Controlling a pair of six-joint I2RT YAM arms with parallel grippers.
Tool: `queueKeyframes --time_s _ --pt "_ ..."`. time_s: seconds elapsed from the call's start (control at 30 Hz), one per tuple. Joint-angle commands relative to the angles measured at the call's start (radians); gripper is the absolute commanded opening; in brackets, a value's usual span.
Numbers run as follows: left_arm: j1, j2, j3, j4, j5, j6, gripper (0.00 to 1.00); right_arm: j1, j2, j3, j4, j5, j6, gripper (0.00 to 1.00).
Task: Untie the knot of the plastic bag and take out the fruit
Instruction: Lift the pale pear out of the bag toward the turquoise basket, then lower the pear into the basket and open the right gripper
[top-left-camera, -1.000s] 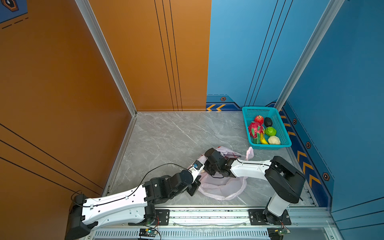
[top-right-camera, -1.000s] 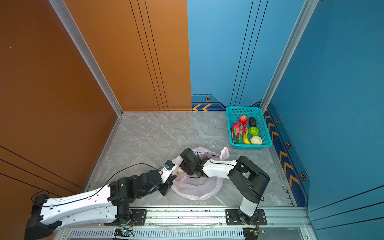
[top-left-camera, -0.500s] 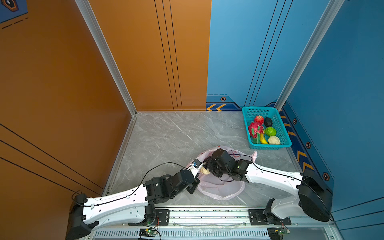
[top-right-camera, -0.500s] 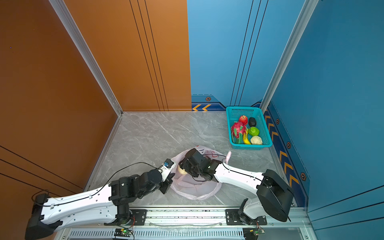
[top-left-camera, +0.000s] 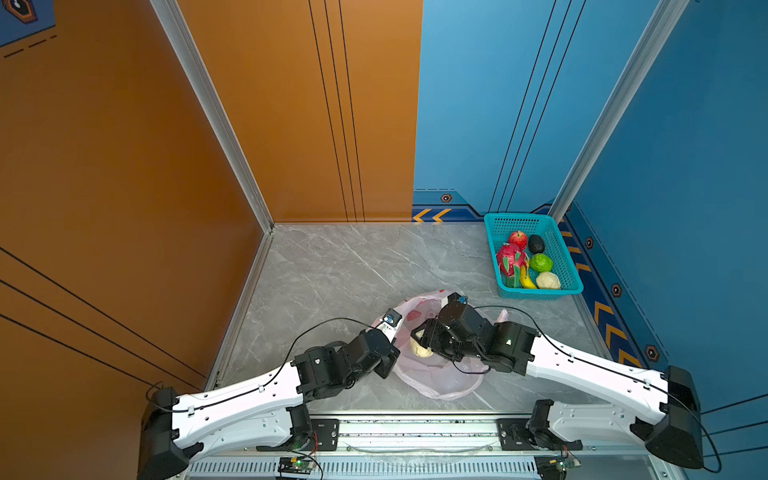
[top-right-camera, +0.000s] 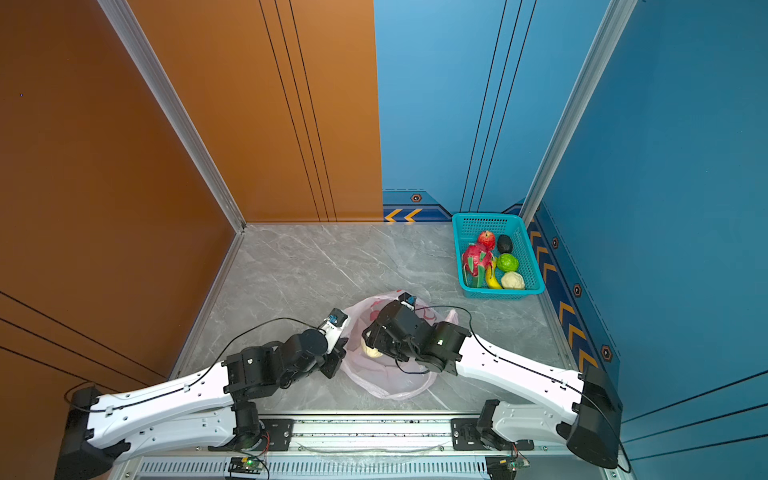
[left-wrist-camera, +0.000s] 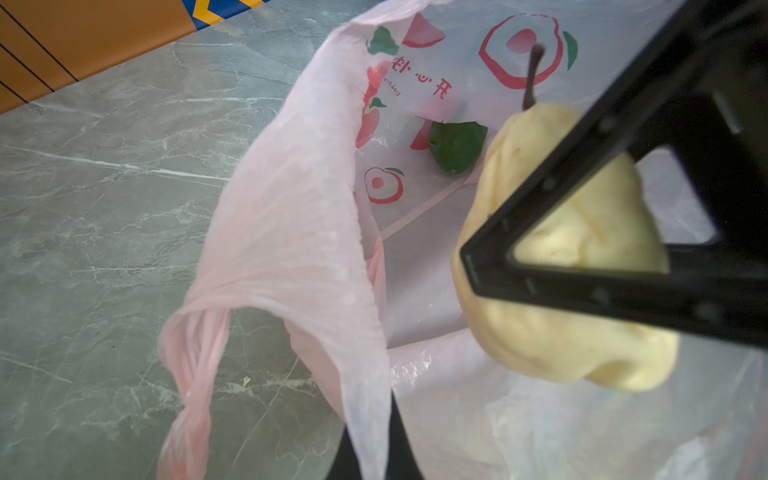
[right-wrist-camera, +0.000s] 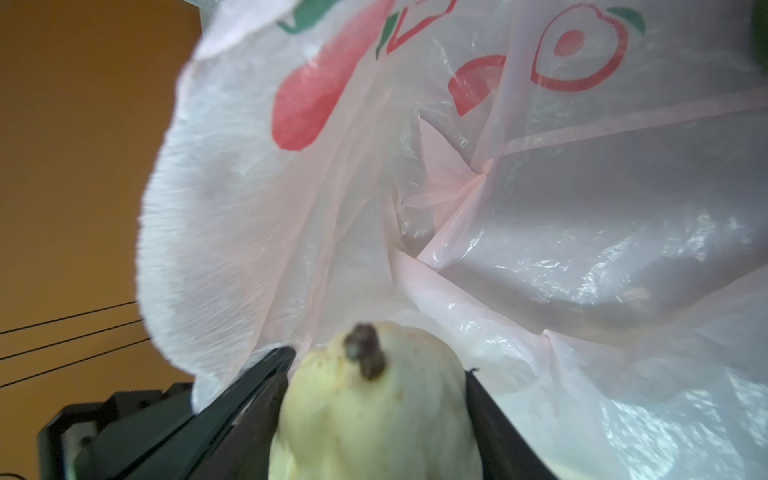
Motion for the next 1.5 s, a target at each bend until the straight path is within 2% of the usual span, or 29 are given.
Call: queueKeyframes --time_s 0.0,0.13,0.3,0.7,0.93,1.23,1.47 --pt "0.013 0.01 0.034 -0.033 0.005 0.019 0.0 -0.027 -0.018 0.09 -0.103 0.034 -0.054 0.47" --pt "0.015 0.014 0.036 -0.032 0.007 0.017 0.0 -0.093 -0.006 0.192 -0.128 0.007 -0.103 0.47" --pt "0.015 0.011 0.03 -0.03 0.012 0.007 0.0 -0.251 0.027 0.297 -0.149 -0.059 -0.193 0.47" --pt "0.012 -0.002 0.029 -0.029 -0.01 -0.004 0.0 -0.858 0.162 0.356 -0.098 -0.251 -0.418 0.48" --pt "0.009 0.001 0.032 -0.028 -0.017 -0.013 0.0 -1.096 0.367 0.451 -0.057 -0.258 -0.535 0.48" --pt "0.003 0.005 0.039 -0.03 -0.032 -0.023 0.0 -1.242 0.668 0.684 -0.058 -0.214 -0.584 0.48" --pt "-0.006 -0.003 0.044 -0.049 -0.045 -0.039 0.0 -1.294 0.851 0.856 -0.107 -0.168 -0.616 0.51"
